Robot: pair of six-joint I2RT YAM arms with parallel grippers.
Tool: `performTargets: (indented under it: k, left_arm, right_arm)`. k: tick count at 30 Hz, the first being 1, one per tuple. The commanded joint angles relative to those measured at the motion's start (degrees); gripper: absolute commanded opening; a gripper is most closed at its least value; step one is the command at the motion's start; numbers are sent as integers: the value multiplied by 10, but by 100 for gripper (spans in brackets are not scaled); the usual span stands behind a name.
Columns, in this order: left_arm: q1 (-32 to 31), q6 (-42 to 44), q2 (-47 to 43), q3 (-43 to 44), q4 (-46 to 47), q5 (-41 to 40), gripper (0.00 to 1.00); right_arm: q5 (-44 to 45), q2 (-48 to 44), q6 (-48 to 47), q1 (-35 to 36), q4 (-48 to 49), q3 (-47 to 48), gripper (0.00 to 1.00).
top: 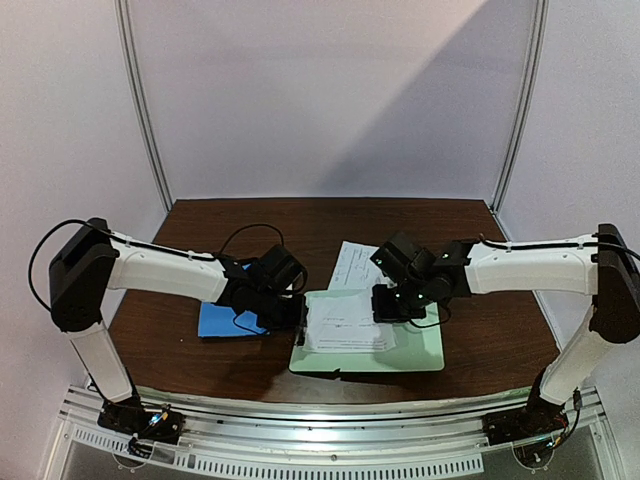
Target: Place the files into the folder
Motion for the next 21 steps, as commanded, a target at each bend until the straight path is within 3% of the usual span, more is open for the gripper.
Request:
performTargets:
  k: [1, 14, 21]
  left_arm:
    - [0, -6, 12, -7, -40, -10, 0]
    - [-2, -8, 18, -3, -42, -15, 0]
    - [-5, -8, 19, -2, -47, -26, 0]
  right_arm:
    - [46, -2, 3, 3, -51, 18, 0]
    - [34, 20, -3, 13, -36, 31, 0]
    - [70, 21, -4, 19, -46, 39, 0]
